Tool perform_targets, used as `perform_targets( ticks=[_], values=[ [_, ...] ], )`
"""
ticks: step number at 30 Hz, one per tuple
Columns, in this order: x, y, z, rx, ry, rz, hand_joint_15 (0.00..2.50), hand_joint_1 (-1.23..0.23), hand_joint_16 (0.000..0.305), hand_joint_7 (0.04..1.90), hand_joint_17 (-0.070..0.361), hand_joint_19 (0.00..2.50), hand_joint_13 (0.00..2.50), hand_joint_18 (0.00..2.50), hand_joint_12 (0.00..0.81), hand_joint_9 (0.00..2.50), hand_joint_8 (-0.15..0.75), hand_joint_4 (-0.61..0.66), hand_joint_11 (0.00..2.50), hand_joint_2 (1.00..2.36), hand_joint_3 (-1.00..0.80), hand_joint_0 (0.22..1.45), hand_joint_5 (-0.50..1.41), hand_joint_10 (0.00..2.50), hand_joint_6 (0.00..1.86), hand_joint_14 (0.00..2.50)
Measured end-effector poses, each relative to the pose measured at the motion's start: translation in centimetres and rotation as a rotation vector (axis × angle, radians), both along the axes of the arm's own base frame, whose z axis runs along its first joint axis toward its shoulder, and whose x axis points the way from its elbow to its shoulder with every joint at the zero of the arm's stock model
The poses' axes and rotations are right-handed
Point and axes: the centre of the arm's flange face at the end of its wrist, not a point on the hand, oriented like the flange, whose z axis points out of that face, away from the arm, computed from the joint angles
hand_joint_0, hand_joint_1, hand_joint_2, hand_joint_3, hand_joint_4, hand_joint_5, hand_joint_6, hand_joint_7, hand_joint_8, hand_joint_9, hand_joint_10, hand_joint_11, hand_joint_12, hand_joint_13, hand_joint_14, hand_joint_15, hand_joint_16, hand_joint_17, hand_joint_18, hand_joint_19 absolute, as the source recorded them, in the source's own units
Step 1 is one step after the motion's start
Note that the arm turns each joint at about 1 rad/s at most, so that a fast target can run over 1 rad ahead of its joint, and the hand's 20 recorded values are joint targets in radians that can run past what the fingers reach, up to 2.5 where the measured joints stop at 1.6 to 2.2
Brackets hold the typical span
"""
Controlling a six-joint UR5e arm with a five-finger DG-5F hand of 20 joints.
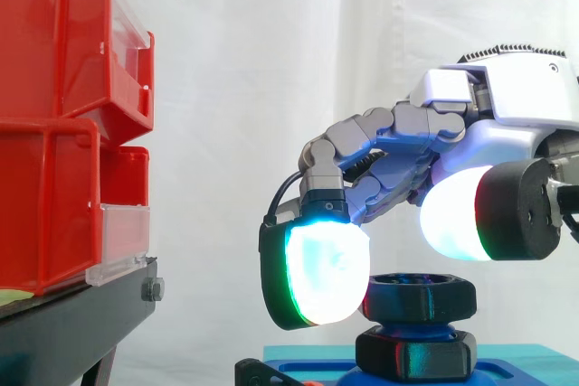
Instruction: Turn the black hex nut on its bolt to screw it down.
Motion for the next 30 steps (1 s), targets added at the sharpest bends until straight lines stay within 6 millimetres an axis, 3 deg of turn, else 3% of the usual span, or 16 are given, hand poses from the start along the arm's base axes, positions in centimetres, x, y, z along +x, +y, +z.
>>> perform_targets(
  ticks=[25,30],
  values=[
    [0.5,0.9,0.5,-0.028,-0.058,0.008,0.17,-0.39,0.026,1.01,0.059,0.10,0.62,0.33,0.259,0.62,0.224,0.16,0.22,1.00,-0.50,0.48,-0.17,0.01,0.63,0.01],
    [0.7,0.8,-1.7,-0.037,-0.035,0.006,0.16,-0.39,0.026,1.01,0.059,0.11,0.62,0.33,0.259,0.62,0.220,0.15,0.21,1.00,-0.50,0.48,-0.17,0.01,0.63,0.01]
  ],
)
